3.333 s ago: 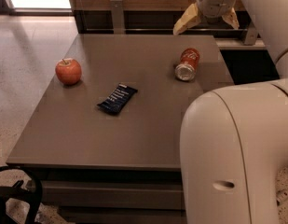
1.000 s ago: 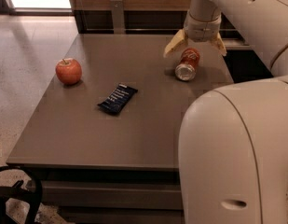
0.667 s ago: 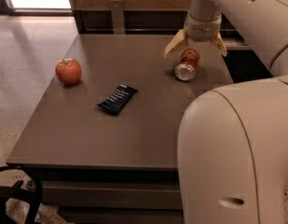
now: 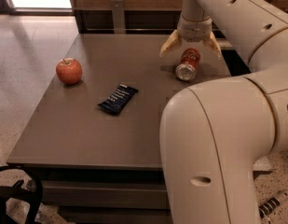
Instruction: Place coke can upright
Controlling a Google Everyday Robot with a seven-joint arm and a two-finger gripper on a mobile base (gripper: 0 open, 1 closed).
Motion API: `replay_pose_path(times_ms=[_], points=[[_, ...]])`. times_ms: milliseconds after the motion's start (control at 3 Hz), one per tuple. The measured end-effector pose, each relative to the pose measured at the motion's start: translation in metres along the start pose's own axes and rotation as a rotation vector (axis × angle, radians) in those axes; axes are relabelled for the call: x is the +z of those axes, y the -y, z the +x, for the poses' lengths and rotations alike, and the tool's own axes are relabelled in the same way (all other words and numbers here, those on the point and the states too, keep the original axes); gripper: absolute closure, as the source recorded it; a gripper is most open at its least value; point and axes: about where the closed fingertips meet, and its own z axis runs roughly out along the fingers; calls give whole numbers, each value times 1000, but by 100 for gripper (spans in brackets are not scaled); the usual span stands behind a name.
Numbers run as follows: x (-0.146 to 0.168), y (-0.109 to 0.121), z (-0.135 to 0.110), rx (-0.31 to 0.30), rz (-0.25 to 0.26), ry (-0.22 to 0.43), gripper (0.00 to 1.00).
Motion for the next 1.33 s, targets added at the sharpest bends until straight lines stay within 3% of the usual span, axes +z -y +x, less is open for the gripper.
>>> replay_pose_path(times_ms=[667,1000,1333], points=[[15,1,-4,61,5,-49,0],[24,4,-5,79,-19,-70,0],[28,2,-10,83,-30,-63,8]])
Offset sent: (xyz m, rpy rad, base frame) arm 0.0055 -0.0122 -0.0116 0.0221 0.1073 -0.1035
